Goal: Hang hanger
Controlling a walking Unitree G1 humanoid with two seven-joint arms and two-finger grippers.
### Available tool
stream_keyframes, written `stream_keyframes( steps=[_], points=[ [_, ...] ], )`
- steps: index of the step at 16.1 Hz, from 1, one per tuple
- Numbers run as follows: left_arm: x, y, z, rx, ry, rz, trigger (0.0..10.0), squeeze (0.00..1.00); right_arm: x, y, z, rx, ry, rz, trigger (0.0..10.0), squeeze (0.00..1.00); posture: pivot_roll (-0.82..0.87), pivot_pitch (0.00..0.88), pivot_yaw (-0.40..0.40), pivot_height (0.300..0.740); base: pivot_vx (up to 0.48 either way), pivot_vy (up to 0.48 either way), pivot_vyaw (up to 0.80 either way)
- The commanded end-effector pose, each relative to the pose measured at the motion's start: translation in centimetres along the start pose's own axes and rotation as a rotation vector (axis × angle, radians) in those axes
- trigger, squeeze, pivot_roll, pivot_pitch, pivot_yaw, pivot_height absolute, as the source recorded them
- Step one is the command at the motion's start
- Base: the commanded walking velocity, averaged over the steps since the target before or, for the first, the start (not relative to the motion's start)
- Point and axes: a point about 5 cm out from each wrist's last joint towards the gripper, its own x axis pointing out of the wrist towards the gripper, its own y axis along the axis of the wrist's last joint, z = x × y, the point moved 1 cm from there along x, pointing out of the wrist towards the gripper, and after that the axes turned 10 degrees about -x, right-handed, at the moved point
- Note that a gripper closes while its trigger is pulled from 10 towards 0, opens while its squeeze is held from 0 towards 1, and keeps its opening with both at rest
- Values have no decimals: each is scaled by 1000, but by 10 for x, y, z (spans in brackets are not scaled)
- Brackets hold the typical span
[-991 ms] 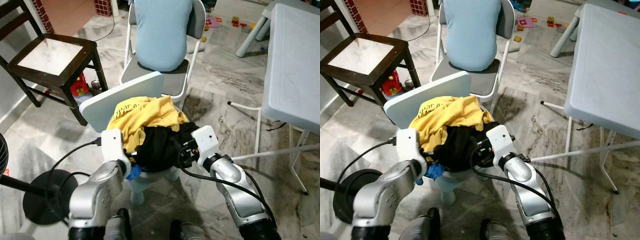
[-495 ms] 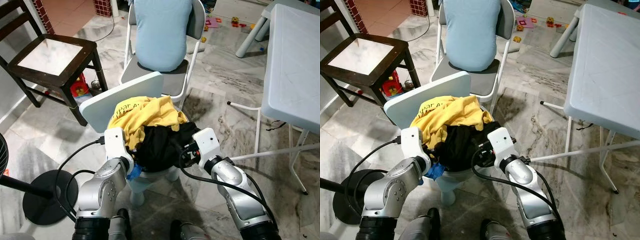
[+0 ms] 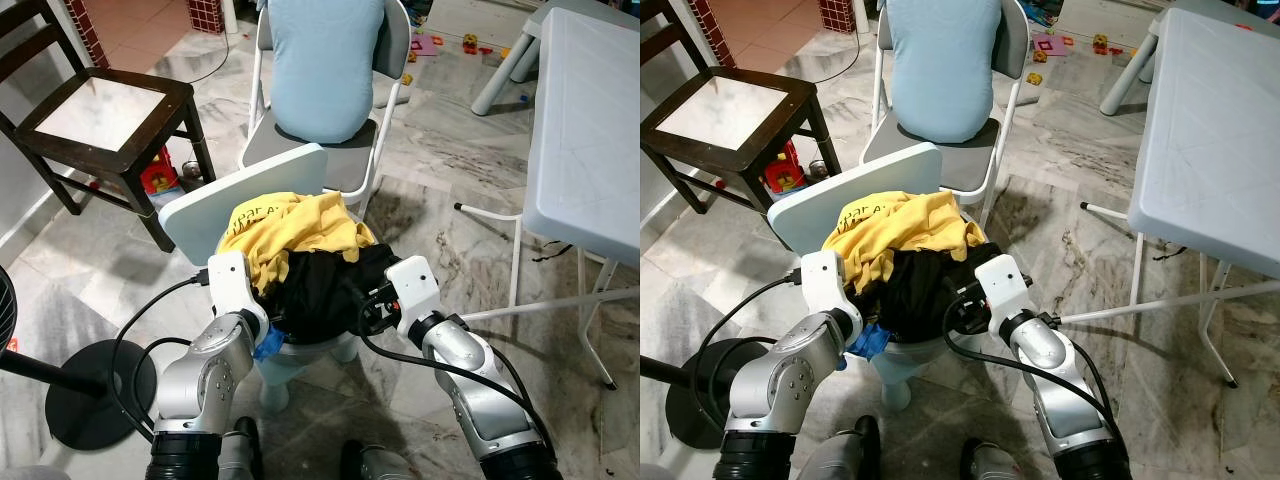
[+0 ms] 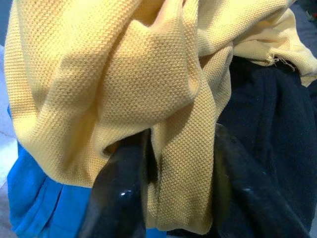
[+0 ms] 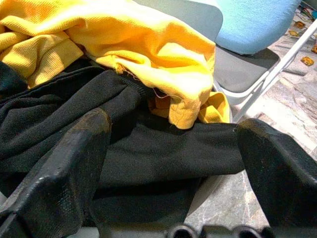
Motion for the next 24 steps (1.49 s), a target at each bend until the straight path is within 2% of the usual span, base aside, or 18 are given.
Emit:
stream_keyframes(
  steps=[1,6,10,14,19,21,22,23,24],
  points=[
    [0,-11,9,-37,-16,-26,0,0,-3,-2,2,1,-11,-4,10000,0,-7,237,-67,740,0,0,0],
    [1,-11,10,-43,-22,-22,0,0,-3,-1,4,-2,-13,-3,10000,0,-19,241,-66,740,0,0,0],
    [2,-8,11,-22,-33,-11,0,0,-7,4,-3,27,72,43,10000,0,-22,242,-63,740,0,0,0],
    [1,0,5,108,-17,49,0,0,-7,2,-2,20,78,39,10000,0,-16,236,-66,740,0,0,0],
    [-1,6,17,184,-84,99,0,0,-5,3,-5,23,83,40,10000,0,-14,233,-61,740,0,0,0],
    [-6,23,28,367,-197,212,0,0,-5,1,-5,24,75,33,10000,0,-7,225,-53,740,0,0,0],
    [-8,28,30,410,-230,237,0,0,-5,1,-6,24,73,33,10000,0,-7,225,-53,740,0,0,0],
    [-11,40,32,455,-249,306,0,0,-5,1,-6,30,65,33,10000,0,7,218,-48,740,0,0,0],
    [-17,73,44,569,-334,433,0,0,-3,-3,-5,40,53,23,10000,0,29,203,-50,740,0,0,0]
  ],
)
